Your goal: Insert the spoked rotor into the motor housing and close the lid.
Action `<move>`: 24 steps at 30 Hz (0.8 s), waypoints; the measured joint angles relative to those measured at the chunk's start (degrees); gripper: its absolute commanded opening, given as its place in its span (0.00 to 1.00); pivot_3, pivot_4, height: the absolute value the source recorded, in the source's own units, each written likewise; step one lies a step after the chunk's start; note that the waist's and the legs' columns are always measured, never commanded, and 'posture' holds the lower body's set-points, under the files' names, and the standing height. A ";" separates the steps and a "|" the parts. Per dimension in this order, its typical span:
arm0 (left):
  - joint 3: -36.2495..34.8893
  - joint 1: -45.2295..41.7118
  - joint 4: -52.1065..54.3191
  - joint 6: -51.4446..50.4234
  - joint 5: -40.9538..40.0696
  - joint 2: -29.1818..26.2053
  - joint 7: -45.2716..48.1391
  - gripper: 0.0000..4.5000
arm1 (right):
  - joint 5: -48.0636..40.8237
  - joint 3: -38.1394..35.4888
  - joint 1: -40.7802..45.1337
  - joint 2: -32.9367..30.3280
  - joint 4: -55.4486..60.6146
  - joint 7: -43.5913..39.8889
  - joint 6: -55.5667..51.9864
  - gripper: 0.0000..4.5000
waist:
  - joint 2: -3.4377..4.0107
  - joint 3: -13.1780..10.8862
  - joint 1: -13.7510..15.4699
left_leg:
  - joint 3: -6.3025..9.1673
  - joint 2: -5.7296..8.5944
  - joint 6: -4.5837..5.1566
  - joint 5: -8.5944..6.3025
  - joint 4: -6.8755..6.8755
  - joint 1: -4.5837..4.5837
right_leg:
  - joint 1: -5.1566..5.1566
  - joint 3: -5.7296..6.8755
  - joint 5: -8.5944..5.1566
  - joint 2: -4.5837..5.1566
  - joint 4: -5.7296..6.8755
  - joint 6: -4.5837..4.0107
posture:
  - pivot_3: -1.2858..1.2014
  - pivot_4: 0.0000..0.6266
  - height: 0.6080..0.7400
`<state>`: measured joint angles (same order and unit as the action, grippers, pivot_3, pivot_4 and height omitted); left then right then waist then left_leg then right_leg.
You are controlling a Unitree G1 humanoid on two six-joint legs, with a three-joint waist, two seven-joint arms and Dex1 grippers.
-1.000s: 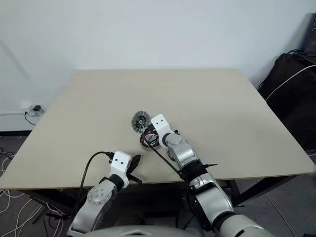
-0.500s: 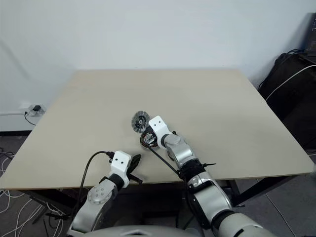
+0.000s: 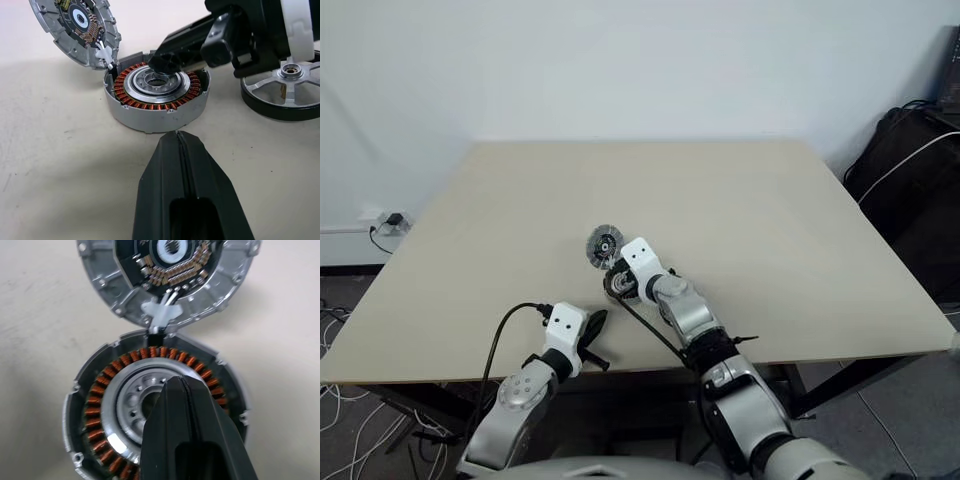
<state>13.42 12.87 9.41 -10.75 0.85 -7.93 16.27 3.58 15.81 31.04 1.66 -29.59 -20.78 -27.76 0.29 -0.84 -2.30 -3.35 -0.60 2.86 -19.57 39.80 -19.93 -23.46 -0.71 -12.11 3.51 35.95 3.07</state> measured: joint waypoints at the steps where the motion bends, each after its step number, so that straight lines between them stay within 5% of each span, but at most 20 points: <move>1: 0.00 0.00 0.00 0.00 0.00 0.02 -0.01 0.00 | 0.00 0.09 -0.26 0.12 0.34 -0.19 -0.11 0.00 | 0.00 0.00 0.00 | 0.00 0.00 0.00 0.00 0.00 0.00 | 0.00 0.00 0.00 0.00 0.00 0.00 | 0.52 0.00 1.00; 24: -0.15 0.36 0.00 -0.03 0.02 -0.11 0.07 0.00 | 0.09 -1.80 -2.96 -2.23 7.72 2.06 2.12 0.00 | 0.00 -0.01 0.06 | -0.01 0.01 0.00 0.00 -0.04 -0.01 | -0.03 0.00 -0.04 0.00 -0.01 -0.07 | 0.52 0.00 1.00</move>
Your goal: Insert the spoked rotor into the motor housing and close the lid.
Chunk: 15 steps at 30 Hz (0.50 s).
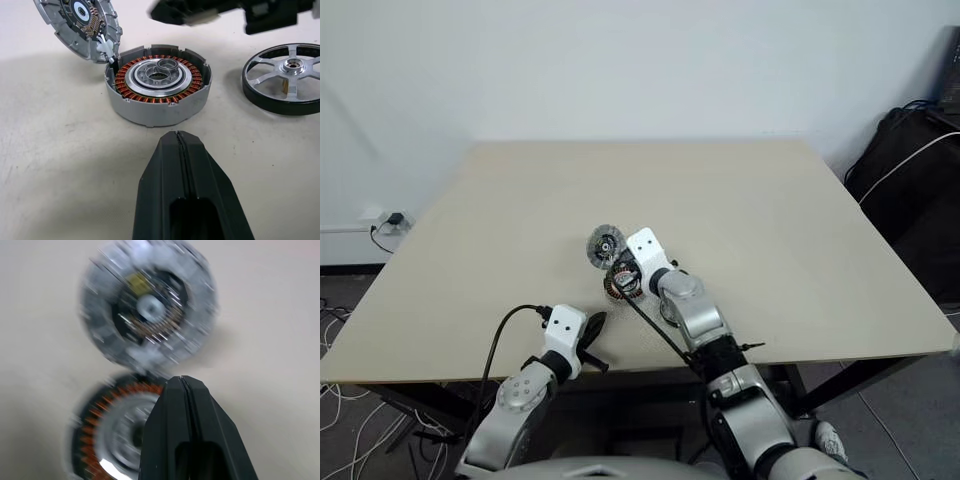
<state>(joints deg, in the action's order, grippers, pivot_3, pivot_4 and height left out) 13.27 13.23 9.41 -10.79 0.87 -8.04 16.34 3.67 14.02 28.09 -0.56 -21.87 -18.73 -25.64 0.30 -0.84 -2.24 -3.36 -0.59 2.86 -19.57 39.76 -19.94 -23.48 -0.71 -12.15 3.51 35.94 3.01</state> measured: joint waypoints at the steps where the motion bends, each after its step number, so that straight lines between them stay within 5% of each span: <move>1: 0.02 -0.17 0.00 0.00 0.00 0.01 0.02 0.00 | 0.58 0.31 0.00 -0.30 -0.04 0.30 -0.11 0.00 | 0.00 0.00 -0.01 | 0.00 0.01 0.00 0.00 0.00 0.00 | 0.00 0.00 0.00 0.00 0.00 0.00 | 0.52 0.00 1.00; 15: 0.05 -0.44 -0.01 0.00 -0.01 -0.02 0.09 0.00 | 3.29 5.00 -0.12 -1.26 -0.45 -1.37 -4.88 0.00 | 0.00 0.00 -0.01 | 0.00 0.02 0.01 0.00 -0.01 0.00 | 0.01 0.00 0.00 -0.01 -0.01 0.00 | 0.52 0.00 1.00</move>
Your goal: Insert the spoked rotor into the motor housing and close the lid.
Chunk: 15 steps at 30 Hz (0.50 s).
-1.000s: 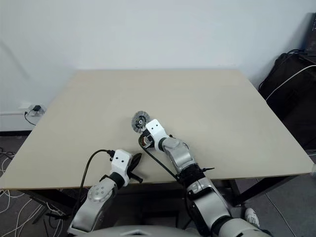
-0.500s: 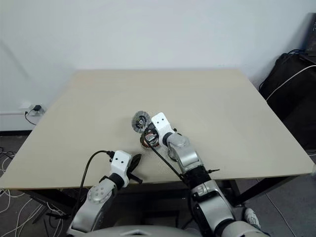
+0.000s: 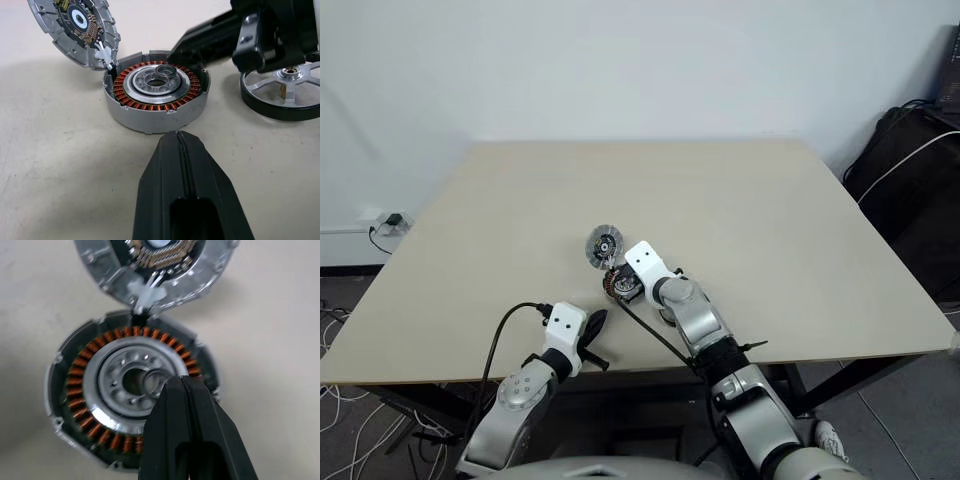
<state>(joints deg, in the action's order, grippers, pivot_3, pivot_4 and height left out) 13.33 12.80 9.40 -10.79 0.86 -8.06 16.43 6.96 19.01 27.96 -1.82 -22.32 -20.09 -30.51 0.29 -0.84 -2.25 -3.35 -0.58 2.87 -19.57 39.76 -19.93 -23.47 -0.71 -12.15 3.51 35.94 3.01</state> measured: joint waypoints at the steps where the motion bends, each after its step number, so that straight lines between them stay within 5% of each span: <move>1: 0.00 0.00 0.00 0.00 0.00 -0.02 -0.01 0.00 | 0.02 0.24 0.00 0.01 0.00 -0.01 -0.02 0.00 | 0.00 0.00 -0.01 | 0.00 0.00 0.00 0.00 0.00 0.01 | 0.00 0.00 0.00 0.00 0.00 0.00 | 0.52 0.00 1.00; 15: -0.08 0.27 0.00 -0.04 0.00 -0.19 -0.04 0.00 | -0.02 0.85 0.00 0.34 0.00 -0.11 -0.08 0.00 | 0.00 0.00 0.00 | 0.00 0.00 0.00 0.00 0.00 0.00 | 0.00 0.00 0.00 0.00 0.00 0.00 | 0.52 0.00 1.00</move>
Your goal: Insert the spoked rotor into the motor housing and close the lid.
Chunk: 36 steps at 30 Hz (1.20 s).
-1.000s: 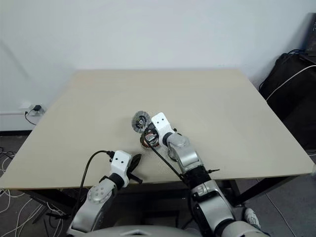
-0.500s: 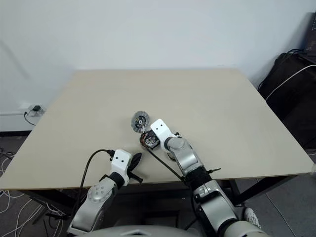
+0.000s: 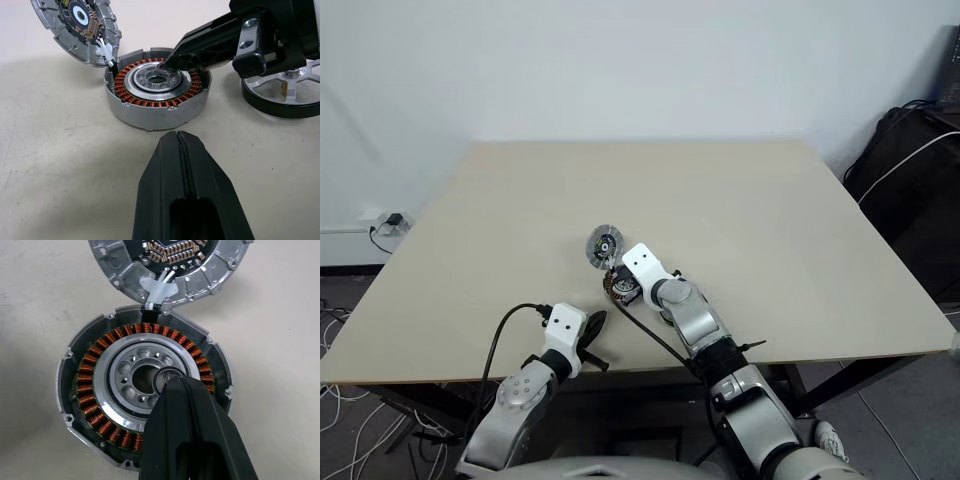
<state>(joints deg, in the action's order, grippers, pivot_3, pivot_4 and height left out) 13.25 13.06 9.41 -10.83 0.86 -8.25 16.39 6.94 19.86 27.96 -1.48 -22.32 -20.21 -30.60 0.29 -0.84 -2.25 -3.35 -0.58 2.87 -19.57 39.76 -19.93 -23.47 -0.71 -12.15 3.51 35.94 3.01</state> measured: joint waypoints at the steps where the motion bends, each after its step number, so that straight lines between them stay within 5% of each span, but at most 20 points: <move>1: -0.02 0.00 0.00 0.00 0.00 0.00 -0.01 0.00 | -0.01 0.05 0.00 0.12 0.00 -0.05 -0.02 0.00 | 0.00 0.00 0.00 | 0.00 0.00 0.00 0.00 0.00 0.00 | 0.00 0.00 0.00 0.00 0.00 0.00 | 0.52 0.00 1.00; 36: -0.40 0.74 0.00 -0.01 0.00 0.30 -0.11 0.00 | -0.57 0.02 0.09 1.79 -2.19 -1.27 2.79 0.00 | 0.00 0.00 -0.01 | 0.00 0.00 -0.01 0.00 0.00 0.00 | 0.00 0.00 0.00 0.00 0.00 0.00 | 0.52 0.00 1.00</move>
<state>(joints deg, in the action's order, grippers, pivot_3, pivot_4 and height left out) 12.85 13.81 9.40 -10.84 0.86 -7.95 16.28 6.37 19.88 28.06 0.31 -24.51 -21.47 -27.81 0.29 -0.84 -2.27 -3.35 -0.58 2.86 -19.57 39.75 -19.93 -23.47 -0.71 -12.15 3.51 35.94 3.00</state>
